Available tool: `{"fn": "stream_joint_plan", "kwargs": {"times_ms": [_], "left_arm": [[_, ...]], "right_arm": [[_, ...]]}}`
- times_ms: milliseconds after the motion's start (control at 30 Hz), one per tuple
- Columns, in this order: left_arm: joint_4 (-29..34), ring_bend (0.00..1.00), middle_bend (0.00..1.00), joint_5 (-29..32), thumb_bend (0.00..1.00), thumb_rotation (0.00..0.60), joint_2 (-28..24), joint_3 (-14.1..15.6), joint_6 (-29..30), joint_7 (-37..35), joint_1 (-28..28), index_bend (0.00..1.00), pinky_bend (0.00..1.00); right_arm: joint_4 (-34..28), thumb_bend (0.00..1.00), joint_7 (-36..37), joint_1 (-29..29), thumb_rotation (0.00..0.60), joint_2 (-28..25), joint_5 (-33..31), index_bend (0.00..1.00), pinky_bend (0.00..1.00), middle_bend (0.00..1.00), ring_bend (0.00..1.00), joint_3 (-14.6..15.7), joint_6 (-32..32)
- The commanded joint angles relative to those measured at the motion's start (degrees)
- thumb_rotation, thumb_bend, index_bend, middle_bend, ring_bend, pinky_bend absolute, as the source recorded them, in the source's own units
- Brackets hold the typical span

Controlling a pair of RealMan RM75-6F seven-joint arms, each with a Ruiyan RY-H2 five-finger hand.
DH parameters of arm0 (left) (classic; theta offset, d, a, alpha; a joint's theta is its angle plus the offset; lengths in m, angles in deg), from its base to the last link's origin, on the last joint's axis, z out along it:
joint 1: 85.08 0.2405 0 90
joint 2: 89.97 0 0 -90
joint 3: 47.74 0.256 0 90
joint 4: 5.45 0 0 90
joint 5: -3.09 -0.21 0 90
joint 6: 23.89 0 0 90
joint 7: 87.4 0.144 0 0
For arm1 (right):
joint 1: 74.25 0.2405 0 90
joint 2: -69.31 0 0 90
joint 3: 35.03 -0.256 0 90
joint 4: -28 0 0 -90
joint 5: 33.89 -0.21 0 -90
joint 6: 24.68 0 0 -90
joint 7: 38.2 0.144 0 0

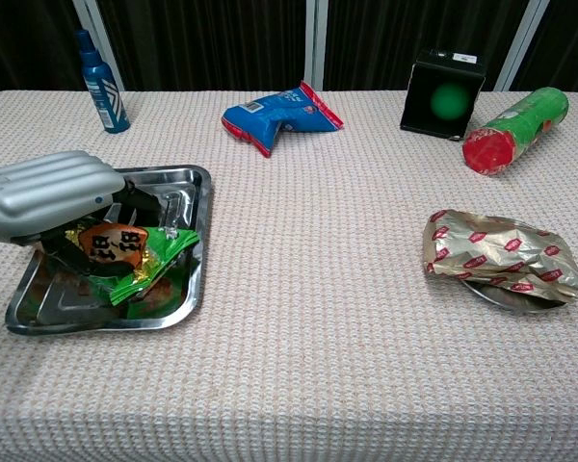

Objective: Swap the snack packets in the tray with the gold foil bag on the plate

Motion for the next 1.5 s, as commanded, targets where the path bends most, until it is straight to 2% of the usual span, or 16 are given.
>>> {"fn": "stream_joint_plan", "kwargs": {"times_ms": [33,300,600,733,1167,1333,1500], "left_arm": [[-1.45,0.54,0.63,-0.79,0.36,0.6,1.28,-0.52,1.82,-1.57,-0.41,0.65,0.63],[-2.44,0.57,0.66,-1.25,0.39,0.6,2.38,-2.32,2.97,-4.06,-2.99,0.68,0.65],[-3.95,0.57,0.66,-1.23,0.39,0.6,5.34,-7.88,1.79,-7.02,-10.45,0.68,0.65],[-8.02,0.57,0.66,-0.28,0.39,0.6,9.24,-10.52,-0.14,-9.34,-14.97,0.68,0.65],[-24.84,0.57,0.67,3.15,0.39,0.6,21.52,-14.56,-4.23,-14.92,-26.1,0.69,0.65],[-29.71,0.57,0.67,4.89,0.39,0.6,24.47,-15.49,-6.09,-16.12,-29.43,0.68,0.65],[-33.15,0.57,0.66,5.86,0.39,0.6,27.03,-14.55,-6.26,-16.89,-30.07,0.67,0.64]], "right_arm": [[0.09,0.11,0.08,-0.01,0.6,0.0,-0.12,0.0,0.0,0.0,0.0,-0.02,0.09],[0.26,0.11,0.38,-0.09,0.6,-0.03,-0.13,0.0,0.0,0.0,0.0,-0.04,0.05],[0.63,0.11,1.26,-0.44,0.6,-0.02,-0.09,0.0,0.0,0.0,0.0,-0.11,-0.49],[1.03,0.11,1.87,-0.7,0.6,-0.02,-0.05,0.0,0.0,0.0,0.0,-0.05,-0.78],[2.51,0.11,3.68,-0.75,0.6,0.24,-0.76,0.0,0.0,0.0,0.0,-0.47,-0.46],[3.31,0.11,4.56,-0.8,0.6,0.49,-0.95,0.0,0.0,0.0,0.0,-0.47,-0.2],[4.09,0.11,5.25,-0.74,0.6,0.73,-1.07,0.0,0.0,0.0,0.0,-0.5,0.12]]}}
